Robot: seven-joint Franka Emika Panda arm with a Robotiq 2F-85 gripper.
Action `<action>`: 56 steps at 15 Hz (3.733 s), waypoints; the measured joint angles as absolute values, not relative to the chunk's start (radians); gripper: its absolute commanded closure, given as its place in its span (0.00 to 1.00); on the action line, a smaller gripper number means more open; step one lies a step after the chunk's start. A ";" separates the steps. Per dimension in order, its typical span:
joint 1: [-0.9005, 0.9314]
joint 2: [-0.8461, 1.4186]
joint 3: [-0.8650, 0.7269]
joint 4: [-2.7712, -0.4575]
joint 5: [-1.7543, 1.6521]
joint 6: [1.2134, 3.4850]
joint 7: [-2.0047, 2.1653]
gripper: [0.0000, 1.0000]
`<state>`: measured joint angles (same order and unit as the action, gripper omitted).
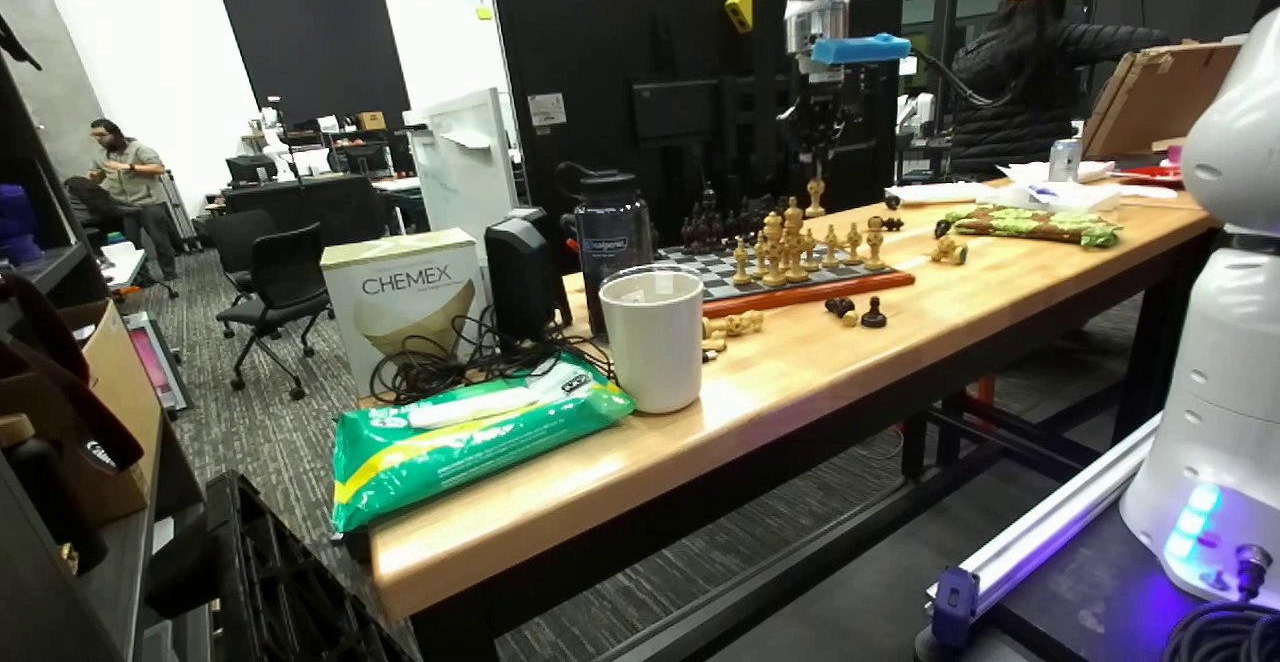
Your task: Move the light brown chess piece backwards
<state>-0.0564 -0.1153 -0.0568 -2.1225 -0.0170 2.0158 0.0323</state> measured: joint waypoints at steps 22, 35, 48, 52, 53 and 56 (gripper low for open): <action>-0.030 -0.266 -0.045 -2.338 0.038 2.002 -0.015 0.95; -0.022 -0.222 -0.045 -2.378 0.038 2.116 -0.058 0.95; -0.022 -0.165 -0.045 -2.379 0.038 2.175 -0.080 0.56; -0.022 -0.160 -0.045 -2.379 0.038 2.179 -0.088 0.33; -0.022 -0.160 -0.045 -2.379 0.038 2.179 -0.089 0.27; -0.021 -0.160 -0.045 -2.378 0.038 2.179 -0.090 0.07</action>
